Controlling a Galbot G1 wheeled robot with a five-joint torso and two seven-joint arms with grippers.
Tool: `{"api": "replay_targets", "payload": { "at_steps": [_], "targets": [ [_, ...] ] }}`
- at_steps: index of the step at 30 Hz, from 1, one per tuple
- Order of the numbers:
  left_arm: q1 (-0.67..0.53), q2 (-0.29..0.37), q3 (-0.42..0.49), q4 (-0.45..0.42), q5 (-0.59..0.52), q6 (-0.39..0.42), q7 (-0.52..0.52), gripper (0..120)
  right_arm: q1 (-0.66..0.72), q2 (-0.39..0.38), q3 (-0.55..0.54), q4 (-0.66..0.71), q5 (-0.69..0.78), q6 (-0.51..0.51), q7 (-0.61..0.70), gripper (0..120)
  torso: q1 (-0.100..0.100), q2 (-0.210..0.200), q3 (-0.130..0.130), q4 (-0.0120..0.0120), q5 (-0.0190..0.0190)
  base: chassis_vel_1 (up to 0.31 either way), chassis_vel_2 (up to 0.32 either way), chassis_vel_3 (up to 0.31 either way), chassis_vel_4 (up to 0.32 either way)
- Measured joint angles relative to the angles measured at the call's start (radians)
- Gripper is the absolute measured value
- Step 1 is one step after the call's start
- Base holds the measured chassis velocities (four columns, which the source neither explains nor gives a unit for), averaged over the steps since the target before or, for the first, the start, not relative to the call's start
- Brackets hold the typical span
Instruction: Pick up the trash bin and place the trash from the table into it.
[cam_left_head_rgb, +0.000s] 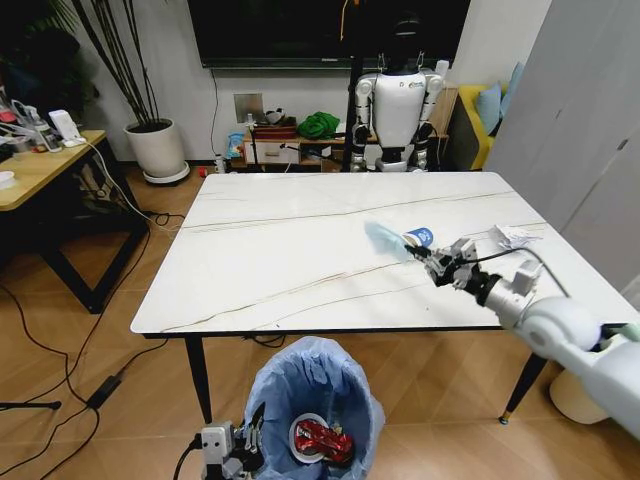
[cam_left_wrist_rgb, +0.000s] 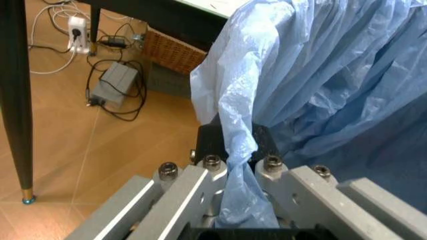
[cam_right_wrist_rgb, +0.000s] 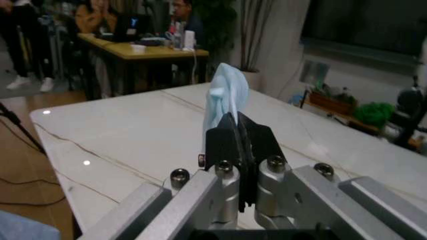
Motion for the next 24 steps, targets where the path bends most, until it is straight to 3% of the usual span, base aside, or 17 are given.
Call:
{"api": "replay_targets", "payload": {
  "at_steps": [9, 14, 24],
  "targets": [
    [-0.019, -0.013, 0.001, 0.004, -0.010, 0.002, -0.018, 0, 0.012, -0.123, -0.003, 0.187, -0.033, 0.087, -0.184, 0, 0.000, 0.000, 0.000, 0.0000, 0.0001, 0.000, 0.000, 0.000, 0.000],
    [-0.021, -0.012, 0.002, 0.002, -0.014, 0.005, -0.020, 0, -0.007, -0.180, -0.039, 0.281, -0.155, 0.113, -0.282, 0, 0.000, 0.000, 0.000, 0.0000, 0.0001, 0.000, 0.000, 0.000, 0.000],
    [-0.021, -0.019, 0.002, 0.001, -0.013, 0.006, -0.020, 0, -0.038, -0.211, -0.067, 0.290, -0.346, 0.145, -0.378, 0, 0.000, 0.000, 0.000, 0.0000, 0.0002, 0.000, 0.000, 0.000, 0.000]
  ]
}}
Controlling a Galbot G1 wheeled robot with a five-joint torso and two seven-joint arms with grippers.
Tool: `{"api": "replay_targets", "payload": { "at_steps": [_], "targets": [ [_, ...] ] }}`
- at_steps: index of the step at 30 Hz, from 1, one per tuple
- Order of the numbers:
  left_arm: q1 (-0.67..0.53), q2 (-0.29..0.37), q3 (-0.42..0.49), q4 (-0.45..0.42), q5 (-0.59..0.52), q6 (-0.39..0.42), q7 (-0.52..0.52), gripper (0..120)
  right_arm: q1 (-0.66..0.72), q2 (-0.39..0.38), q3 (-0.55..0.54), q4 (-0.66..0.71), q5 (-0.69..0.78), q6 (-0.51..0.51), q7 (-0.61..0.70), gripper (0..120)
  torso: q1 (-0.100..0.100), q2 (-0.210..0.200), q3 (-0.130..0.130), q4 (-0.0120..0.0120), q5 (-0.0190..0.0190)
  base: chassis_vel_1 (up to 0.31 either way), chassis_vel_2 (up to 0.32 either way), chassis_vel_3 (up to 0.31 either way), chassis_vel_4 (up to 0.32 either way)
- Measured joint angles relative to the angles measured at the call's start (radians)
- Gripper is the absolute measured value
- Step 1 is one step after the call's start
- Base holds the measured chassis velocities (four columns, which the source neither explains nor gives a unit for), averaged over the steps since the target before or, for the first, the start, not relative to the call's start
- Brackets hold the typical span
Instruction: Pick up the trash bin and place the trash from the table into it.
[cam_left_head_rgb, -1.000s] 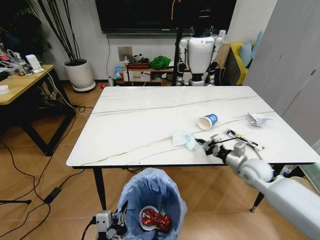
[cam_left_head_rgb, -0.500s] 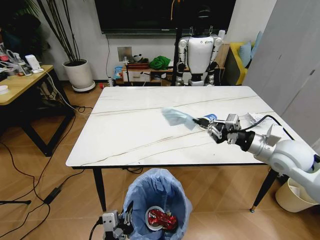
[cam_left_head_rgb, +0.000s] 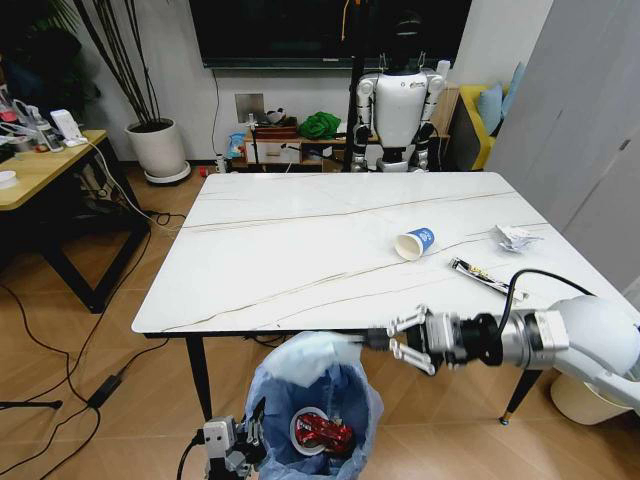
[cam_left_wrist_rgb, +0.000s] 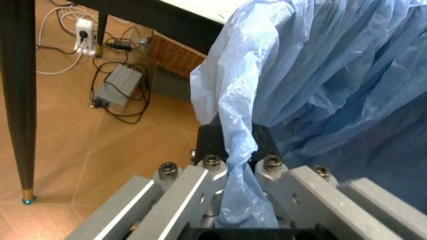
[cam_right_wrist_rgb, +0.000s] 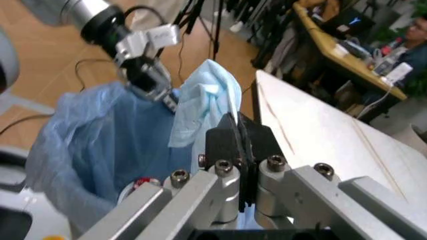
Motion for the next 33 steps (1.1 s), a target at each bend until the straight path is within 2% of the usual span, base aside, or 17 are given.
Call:
{"api": "replay_targets", "payload": {
  "at_steps": [3, 7, 10, 12, 13, 14, 15, 18, 19, 22, 23, 26, 27, 28, 29, 30, 33],
  "targets": [
    [0.001, -0.004, 0.002, 0.000, 0.002, 0.000, 0.000, 0, -0.006, 0.003, 0.001, -0.006, -0.034, 0.004, -0.022, 0, 0.000, 0.000, 0.000, 0.0000, 0.0000, 0.000, 0.000, 0.000, 0.000],
    [0.002, -0.009, 0.003, -0.002, 0.006, 0.000, 0.001, 0, -0.009, 0.025, 0.011, -0.024, -0.067, 0.001, -0.122, 0, 0.000, 0.000, 0.000, 0.0000, 0.0000, 0.000, 0.000, 0.000, 0.000],
    [0.003, -0.010, 0.002, -0.003, 0.008, 0.000, 0.002, 0, -0.008, 0.035, 0.013, -0.032, -0.066, -0.001, -0.139, 7, 0.000, 0.000, 0.000, 0.0000, 0.0000, 0.000, 0.000, 0.000, 0.000],
    [0.003, -0.011, 0.002, -0.003, 0.009, 0.001, 0.002, 0, -0.007, 0.040, 0.014, -0.033, -0.065, -0.002, -0.140, 18, 0.000, 0.000, 0.000, 0.0000, 0.0000, 0.000, 0.000, 0.000, 0.000],
    [0.003, -0.012, 0.002, -0.003, 0.010, 0.001, 0.002, 0, -0.007, 0.040, 0.014, -0.033, -0.065, -0.002, -0.140, 18, 0.000, 0.000, 0.000, 0.0000, 0.0000, 0.000, 0.000, 0.000, 0.000],
    [0.002, -0.014, 0.003, -0.003, 0.012, 0.002, 0.002, 0, -0.007, 0.043, 0.014, -0.033, -0.064, -0.002, -0.140, 26, 0.000, 0.000, 0.000, 0.0000, -0.0001, 0.000, 0.000, 0.000, 0.000],
    [0.002, -0.014, 0.003, -0.003, 0.012, 0.002, 0.002, 0, -0.007, 0.043, 0.014, -0.033, -0.064, -0.002, -0.140, 26, 0.000, 0.000, 0.000, 0.0000, -0.0001, 0.000, 0.000, 0.000, 0.000],
    [0.003, -0.016, 0.005, -0.003, 0.015, 0.002, 0.003, 0, -0.008, 0.047, 0.014, -0.034, -0.060, -0.003, -0.136, 39, 0.000, 0.000, 0.000, 0.0000, -0.0001, 0.000, 0.000, 0.000, 0.000],
    [0.003, -0.016, 0.005, -0.003, 0.015, 0.002, 0.003, 0, -0.008, 0.047, 0.014, -0.034, -0.060, -0.003, -0.136, 39, 0.000, 0.000, 0.000, 0.0000, -0.0001, 0.000, 0.000, 0.000, 0.000],
    [0.005, -0.017, 0.005, -0.003, 0.017, 0.002, 0.003, 0, -0.006, 0.053, 0.014, -0.037, -0.044, -0.006, -0.115, 54, 0.000, 0.000, 0.000, 0.0000, -0.0001, 0.000, 0.000, 0.000, 0.000],
    [0.005, -0.017, 0.005, -0.003, 0.017, 0.002, 0.003, 0, -0.006, 0.053, 0.014, -0.037, -0.044, -0.006, -0.115, 54, 0.000, 0.000, 0.000, 0.0000, -0.0001, 0.000, 0.000, 0.000, 0.000],
    [0.011, -0.018, 0.006, -0.004, 0.021, 0.002, 0.004, 0, -0.001, 0.072, 0.014, -0.045, 0.020, -0.031, 0.009, 69, 0.000, 0.000, 0.000, 0.0000, -0.0002, 0.000, 0.000, 0.000, 0.000],
    [0.011, -0.018, 0.006, -0.004, 0.021, 0.002, 0.004, 0, -0.001, 0.072, 0.014, -0.045, 0.020, -0.031, 0.009, 69, 0.000, 0.000, 0.000, 0.0000, -0.0002, 0.000, 0.000, 0.000, 0.000],
    [0.015, -0.019, 0.009, -0.004, 0.026, 0.002, 0.004, 0, 0.006, 0.088, 0.012, -0.054, 0.068, -0.054, 0.107, 76, 0.000, 0.000, 0.000, 0.0001, -0.0002, 0.000, 0.000, 0.000, 0.000],
    [0.015, -0.019, 0.011, -0.004, 0.028, 0.002, 0.005, 0, 0.010, 0.096, 0.011, -0.060, 0.086, -0.062, 0.145, 77, 0.000, 0.000, 0.000, 0.0001, -0.0002, 0.000, 0.000, 0.000, 0.000],
    [0.017, -0.021, 0.013, -0.004, 0.033, 0.002, 0.006, 0, 0.018, 0.115, 0.009, -0.075, 0.120, -0.076, 0.219, 84, 0.000, 0.000, 0.000, 0.0001, -0.0001, 0.000, 0.000, 0.000, 0.000],
    [0.019, -0.023, 0.014, -0.004, 0.036, 0.001, 0.006, 0, 0.024, 0.139, 0.009, -0.092, 0.150, -0.088, 0.285, 91, 0.000, 0.000, 0.000, 0.0001, -0.0001, 0.000, 0.000, 0.000, 0.000]
  ]
}}
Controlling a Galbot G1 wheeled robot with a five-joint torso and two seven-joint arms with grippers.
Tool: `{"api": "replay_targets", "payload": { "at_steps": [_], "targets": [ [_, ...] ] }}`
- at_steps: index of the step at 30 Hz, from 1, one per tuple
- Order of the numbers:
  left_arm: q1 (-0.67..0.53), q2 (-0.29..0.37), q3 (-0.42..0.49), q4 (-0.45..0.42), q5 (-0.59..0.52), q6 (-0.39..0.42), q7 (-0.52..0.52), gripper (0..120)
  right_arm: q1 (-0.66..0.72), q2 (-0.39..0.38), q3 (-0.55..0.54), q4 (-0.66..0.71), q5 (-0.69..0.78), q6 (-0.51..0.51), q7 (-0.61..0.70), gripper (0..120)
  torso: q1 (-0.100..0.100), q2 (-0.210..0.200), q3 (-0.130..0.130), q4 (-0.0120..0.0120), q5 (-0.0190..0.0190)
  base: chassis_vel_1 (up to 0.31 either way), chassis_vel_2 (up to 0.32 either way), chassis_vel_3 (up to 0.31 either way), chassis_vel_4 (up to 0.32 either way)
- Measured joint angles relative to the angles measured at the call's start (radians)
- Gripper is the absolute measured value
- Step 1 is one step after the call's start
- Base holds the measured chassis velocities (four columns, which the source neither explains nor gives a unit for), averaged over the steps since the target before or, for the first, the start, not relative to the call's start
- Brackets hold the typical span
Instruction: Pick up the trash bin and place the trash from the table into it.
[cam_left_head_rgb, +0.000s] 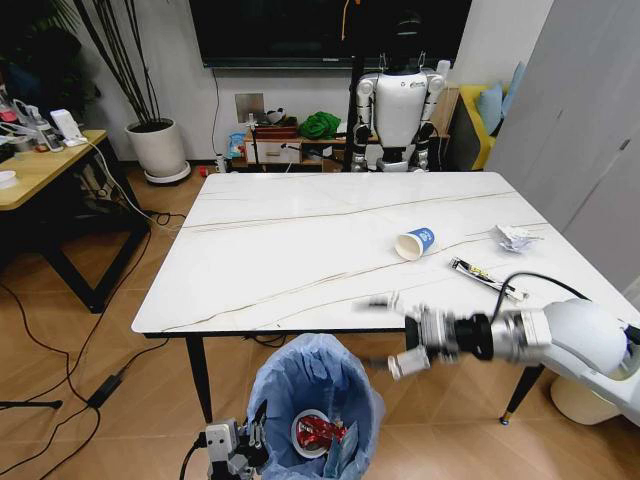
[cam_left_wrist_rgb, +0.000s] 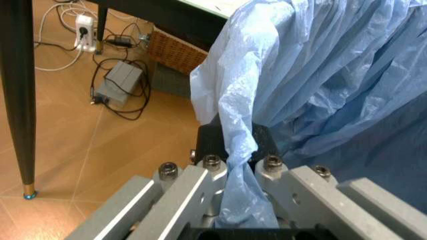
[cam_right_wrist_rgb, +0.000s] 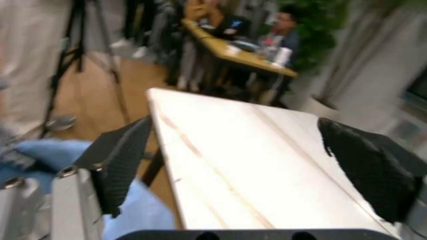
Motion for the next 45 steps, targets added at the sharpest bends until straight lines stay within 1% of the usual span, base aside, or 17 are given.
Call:
{"api": "replay_targets", "payload": {
  "at_steps": [2, 4, 6, 7, 10, 11, 12, 13, 14, 16, 17, 19, 20, 23, 28, 31, 45],
  "targets": [
    [0.003, -0.001, -0.001, -0.001, 0.002, -0.001, 0.001, 0, -0.001, 0.033, 0.005, -0.020, 0.019, -0.014, 0.077, 98, 0.000, 0.000, 0.000, 0.0000, -0.0003, 0.000, 0.000, 0.000, 0.000],
    [0.005, -0.002, -0.002, -0.002, 0.004, -0.002, 0.002, 0, -0.002, 0.050, 0.008, -0.029, 0.022, -0.019, 0.098, 100, 0.000, 0.000, 0.000, -0.0001, -0.0002, 0.000, 0.000, 0.000, 0.000],
    [0.007, -0.004, -0.006, -0.003, 0.006, -0.002, 0.003, 0, -0.002, 0.112, 0.015, -0.065, 0.015, -0.027, 0.173, 100, 0.000, 0.000, 0.000, -0.0001, 0.0000, 0.000, 0.000, 0.000, 0.000],
    [0.007, -0.004, -0.006, -0.003, 0.006, -0.002, 0.003, 0, -0.002, 0.112, 0.015, -0.065, 0.015, -0.027, 0.173, 100, 0.000, 0.000, 0.000, -0.0001, 0.0000, 0.000, 0.000, 0.000, 0.000],
    [0.009, -0.006, -0.010, -0.005, 0.006, -0.002, 0.004, 0, 0.004, 0.183, 0.016, -0.135, -0.020, -0.025, 0.247, 100, 0.000, 0.000, 0.000, -0.0001, 0.0001, 0.000, 0.000, 0.000, 0.000],
    [0.009, -0.006, -0.010, -0.005, 0.006, -0.002, 0.004, 0, 0.004, 0.183, 0.016, -0.135, -0.020, -0.025, 0.247, 100, 0.000, 0.000, 0.000, -0.0001, 0.0001, 0.000, 0.000, 0.000, 0.000],
    [0.010, -0.008, -0.011, -0.006, 0.007, -0.002, 0.004, 0, 0.006, 0.203, 0.017, -0.161, -0.030, -0.025, 0.257, 100, 0.000, 0.000, 0.000, 0.0000, 0.0001, 0.000, 0.000, 0.000, 0.000],
    [0.013, -0.011, -0.013, -0.007, 0.009, -0.002, 0.005, 0, 0.014, 0.247, 0.019, -0.216, -0.045, -0.026, 0.273, 100, 0.000, 0.000, 0.000, 0.0000, 0.0002, 0.000, 0.000, 0.000, 0.000],
    [0.013, -0.012, -0.013, -0.007, 0.010, -0.002, 0.005, 0, 0.015, 0.255, 0.019, -0.226, -0.047, -0.027, 0.276, 100, 0.000, 0.000, 0.000, -0.0001, -0.0001, 0.000, 0.000, 0.000, 0.000],
    [0.016, -0.017, -0.015, -0.007, 0.014, -0.003, 0.005, 0, 0.027, 0.307, 0.019, -0.282, -0.060, -0.053, 0.293, 100, 0.000, 0.000, 0.000, -0.0001, 0.0000, 0.000, 0.000, 0.000, 0.000],
    [0.016, -0.017, -0.015, -0.007, 0.014, -0.003, 0.005, 0, 0.027, 0.307, 0.019, -0.282, -0.060, -0.053, 0.293, 100, 0.000, 0.000, 0.000, -0.0001, 0.0000, 0.000, 0.000, 0.000, 0.000],
    [0.018, -0.021, -0.016, -0.007, 0.016, -0.003, 0.006, 0, 0.040, 0.359, 0.012, -0.341, -0.074, -0.091, 0.328, 100, 0.000, 0.000, 0.000, -0.0001, 0.0001, 0.000, 0.000, 0.000, 0.000],
    [0.018, -0.021, -0.016, -0.007, 0.016, -0.003, 0.006, 0, 0.040, 0.359, 0.012, -0.341, -0.074, -0.091, 0.328, 100, 0.000, 0.000, 0.000, -0.0001, 0.0001, 0.000, 0.000, 0.000, 0.000],
    [0.020, -0.027, -0.017, -0.006, 0.018, -0.004, 0.006, 0, 0.059, 0.413, 0.011, -0.433, -0.100, -0.130, 0.385, 100, 0.000, 0.000, 0.000, 0.0000, 0.0000, 0.000, 0.000, 0.000, 0.000],
    [0.019, -0.024, -0.021, -0.004, 0.017, -0.004, 0.006, 0, 0.076, 0.432, 0.014, -0.486, -0.105, -0.168, 0.442, 100, 0.000, 0.000, 0.000, -0.0002, 0.0000, 0.000, 0.000, 0.000, 0.000],
    [0.016, -0.016, -0.024, -0.001, 0.011, -0.001, 0.005, 0, 0.113, 0.456, 0.009, -0.547, -0.106, -0.220, 0.517, 100, 0.000, 0.000, 0.000, -0.0002, 0.0001, 0.000, 0.000, 0.000, 0.000],
    [0.009, -0.007, -0.032, -0.005, -0.001, 0.004, 0.002, 0, 0.196, 0.492, -0.044, -0.628, -0.089, -0.240, 0.533, 100, 0.000, 0.000, 0.000, 0.0000, -0.0001, 0.000, 0.000, 0.000, 0.000]
  ]
}}
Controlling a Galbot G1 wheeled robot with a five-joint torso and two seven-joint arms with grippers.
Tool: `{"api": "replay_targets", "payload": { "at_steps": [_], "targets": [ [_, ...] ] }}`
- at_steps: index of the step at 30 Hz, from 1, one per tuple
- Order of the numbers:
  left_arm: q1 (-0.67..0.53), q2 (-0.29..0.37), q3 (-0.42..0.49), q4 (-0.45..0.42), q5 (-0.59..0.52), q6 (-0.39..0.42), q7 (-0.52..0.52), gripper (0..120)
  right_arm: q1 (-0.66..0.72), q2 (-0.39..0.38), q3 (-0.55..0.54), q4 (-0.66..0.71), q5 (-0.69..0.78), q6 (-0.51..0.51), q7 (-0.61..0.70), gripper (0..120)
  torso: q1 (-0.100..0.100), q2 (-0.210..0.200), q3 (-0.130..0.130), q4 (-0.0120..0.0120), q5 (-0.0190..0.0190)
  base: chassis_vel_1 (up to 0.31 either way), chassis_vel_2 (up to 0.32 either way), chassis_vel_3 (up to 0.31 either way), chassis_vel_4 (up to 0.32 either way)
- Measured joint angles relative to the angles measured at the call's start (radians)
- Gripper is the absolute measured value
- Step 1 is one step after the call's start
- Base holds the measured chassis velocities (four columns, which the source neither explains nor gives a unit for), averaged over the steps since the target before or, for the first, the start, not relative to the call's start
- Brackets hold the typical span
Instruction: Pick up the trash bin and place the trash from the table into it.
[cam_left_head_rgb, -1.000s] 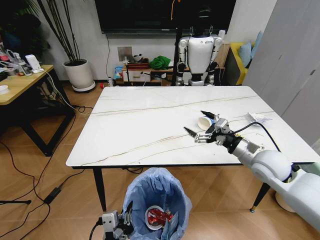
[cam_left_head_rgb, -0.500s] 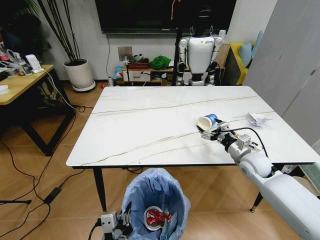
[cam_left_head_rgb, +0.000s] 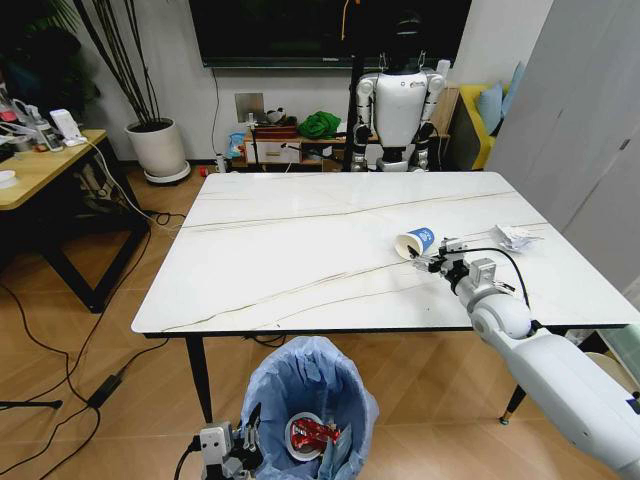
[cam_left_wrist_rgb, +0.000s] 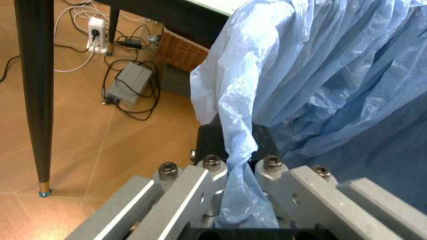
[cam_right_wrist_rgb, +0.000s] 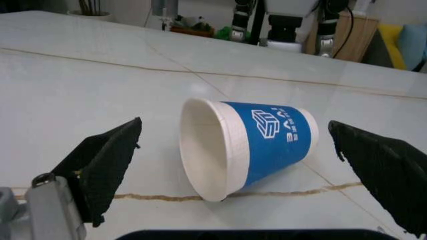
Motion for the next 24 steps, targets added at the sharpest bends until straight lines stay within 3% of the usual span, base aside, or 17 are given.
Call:
{"api": "replay_targets", "payload": {
  "at_steps": [24],
  "targets": [
    [0.008, 0.018, -0.003, -0.004, -0.002, 0.001, 0.000, 0, 0.085, 0.050, -0.047, -0.131, -0.030, 0.013, -0.012, 98, 0.000, 0.000, 0.000, 0.0001, 0.0001, 0.000, 0.000, 0.000, 0.000]
  ]
}}
